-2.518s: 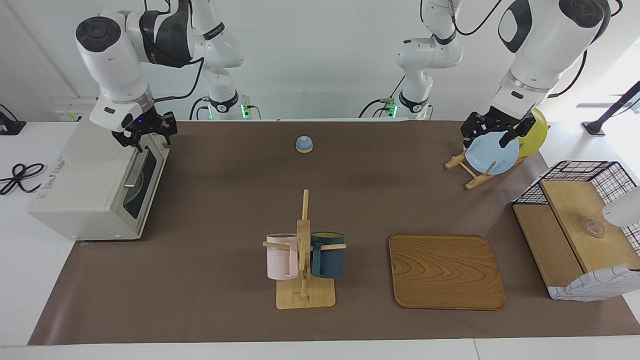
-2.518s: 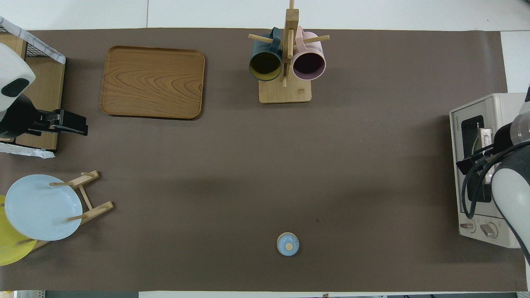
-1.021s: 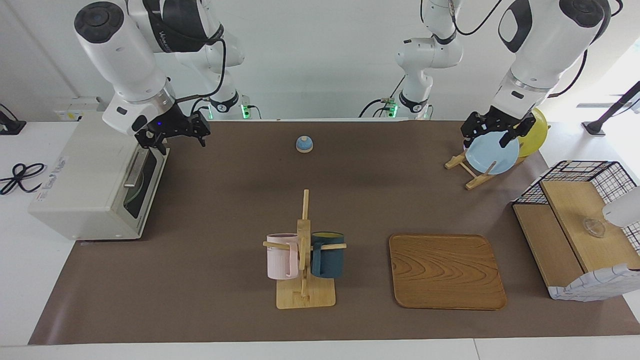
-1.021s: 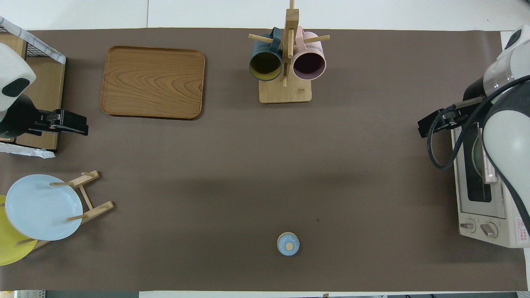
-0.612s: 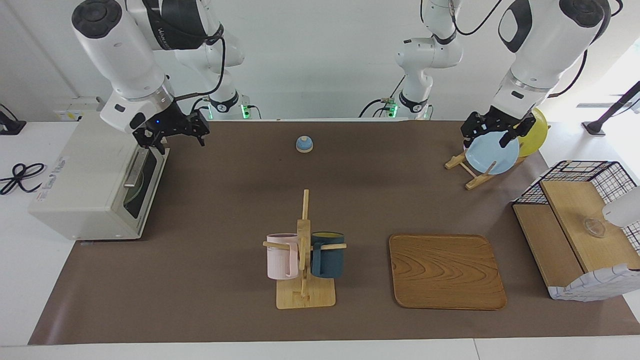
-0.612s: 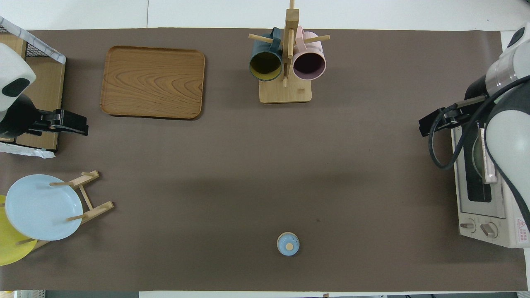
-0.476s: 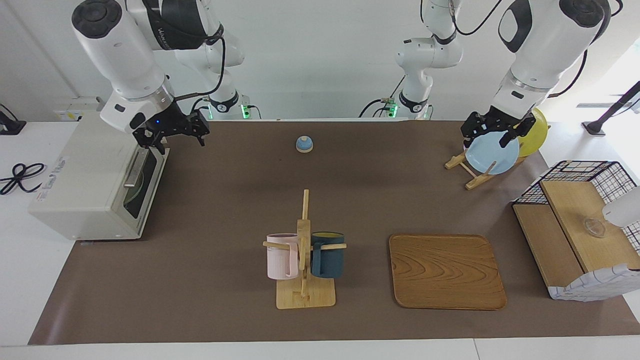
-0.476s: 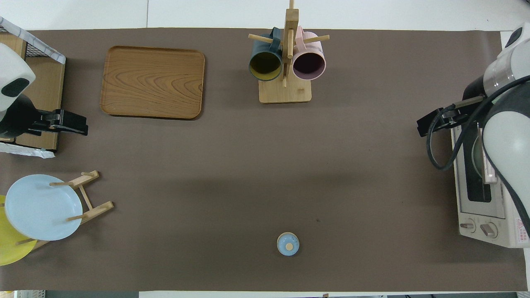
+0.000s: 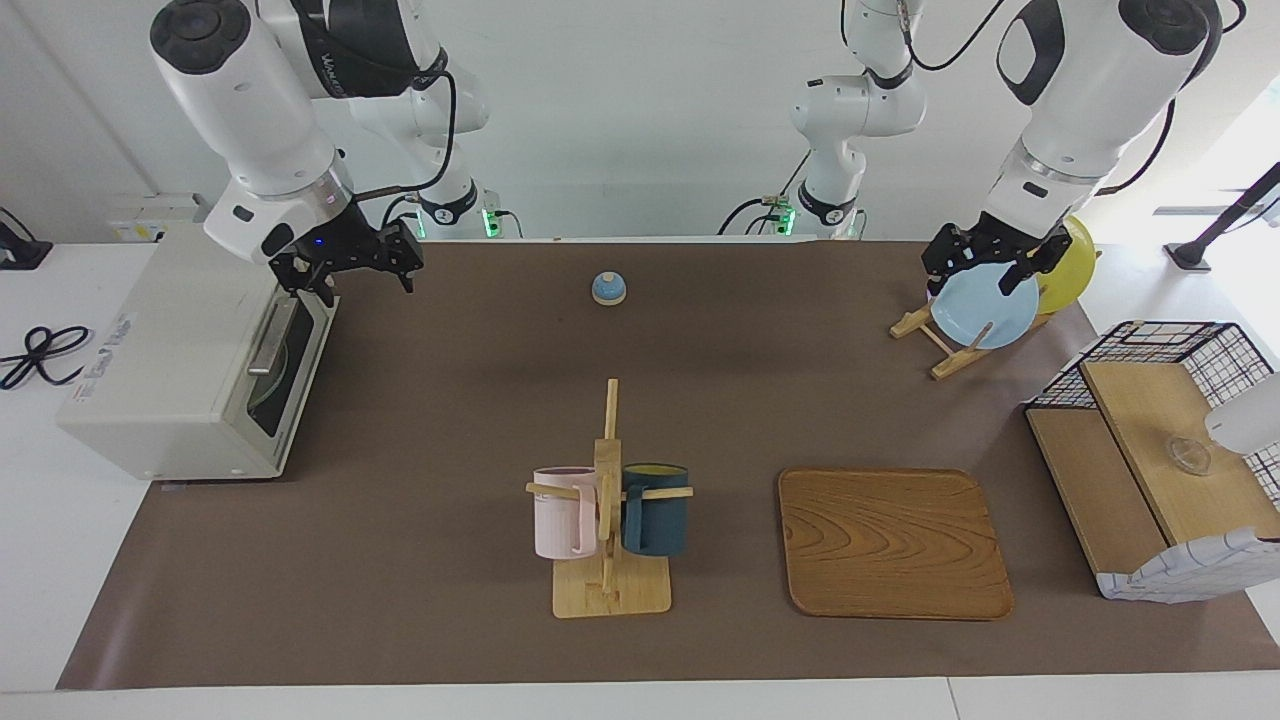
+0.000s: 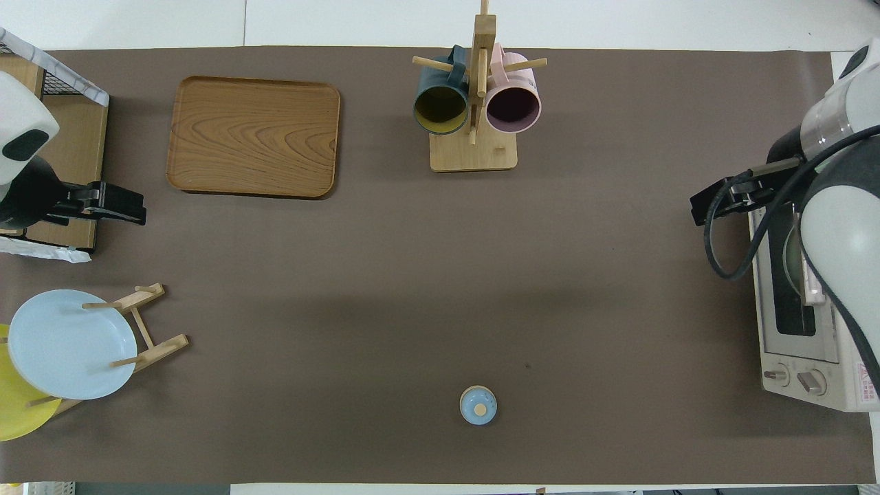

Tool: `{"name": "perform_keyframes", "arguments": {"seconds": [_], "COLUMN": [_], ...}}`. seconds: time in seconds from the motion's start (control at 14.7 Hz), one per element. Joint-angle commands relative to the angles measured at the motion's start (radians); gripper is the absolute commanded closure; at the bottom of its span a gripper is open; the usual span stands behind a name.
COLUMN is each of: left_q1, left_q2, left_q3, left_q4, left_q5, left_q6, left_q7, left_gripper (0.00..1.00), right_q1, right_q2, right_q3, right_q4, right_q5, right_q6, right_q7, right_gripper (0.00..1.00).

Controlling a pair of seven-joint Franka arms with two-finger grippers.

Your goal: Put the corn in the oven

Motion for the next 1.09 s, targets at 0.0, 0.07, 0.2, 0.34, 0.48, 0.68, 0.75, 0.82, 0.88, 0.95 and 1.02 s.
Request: {"name": "perform_keyframes", "arguments": {"seconds": [0.0, 0.07, 0.2, 0.34, 0.48, 0.68, 0.75, 0.82, 0.88, 0.95, 1.02], "left_q1": [-0.002, 0.0, 0.0, 0.0, 0.0, 0.0, 0.0, 0.0, 0.0, 0.0, 0.0], "left_q2": [-0.022, -0.022, -0.022, -0.022, -0.02, -0.02, -0.02, -0.02, -0.02, -0.02, -0.022], "left_q3": [0.001, 0.001, 0.003, 0.003, 0.003, 0.003, 0.001, 0.003, 0.003, 0.003, 0.003], "left_q4": [-0.017, -0.017, -0.015, -0.017, -0.017, -0.015, -0.015, -0.015, -0.015, -0.015, -0.015], "left_q5": [0.024, 0.022, 0.024, 0.022, 0.024, 0.024, 0.024, 0.024, 0.024, 0.024, 0.022], "left_q6": [-0.006, -0.002, 0.0, 0.0, 0.001, 0.001, 0.001, 0.001, 0.001, 0.001, 0.0], "left_q7": [0.0, 0.0, 0.0, 0.0, 0.0, 0.0, 0.0, 0.0, 0.0, 0.0, 0.0], "left_gripper": [0.0, 0.0, 0.0, 0.0, 0.0, 0.0, 0.0, 0.0, 0.0, 0.0, 0.0], "right_q1": [-0.006, -0.005, -0.008, -0.009, -0.015, -0.014, -0.002, 0.001, 0.003, 0.001, 0.0], "right_q2": [-0.003, -0.003, -0.003, -0.003, -0.005, -0.038, -0.07, -0.089, -0.094, -0.095, -0.1], "right_q3": [0.001, 0.001, 0.001, -0.001, -0.004, -0.004, -0.004, -0.004, -0.006, -0.006, -0.004], "right_q4": [0.005, 0.007, 0.005, 0.007, 0.007, -0.009, -0.044, -0.068, -0.076, -0.076, -0.075], "right_q5": [0.013, 0.008, 0.001, 0.0, 0.0, 0.002, -0.001, -0.007, -0.01, -0.028, -0.051], "right_q6": [-0.01, -0.016, -0.026, -0.03, -0.067, -0.07, -0.059, -0.035, -0.026, -0.024, -0.024], "right_q7": [0.019, 0.019, 0.016, 0.016, 0.008, 0.013, 0.019, 0.017, 0.019, 0.019, 0.017], "right_gripper": [0.0, 0.0, 0.0, 0.0, 0.0, 0.0, 0.0, 0.0, 0.0, 0.0, 0.0]}}
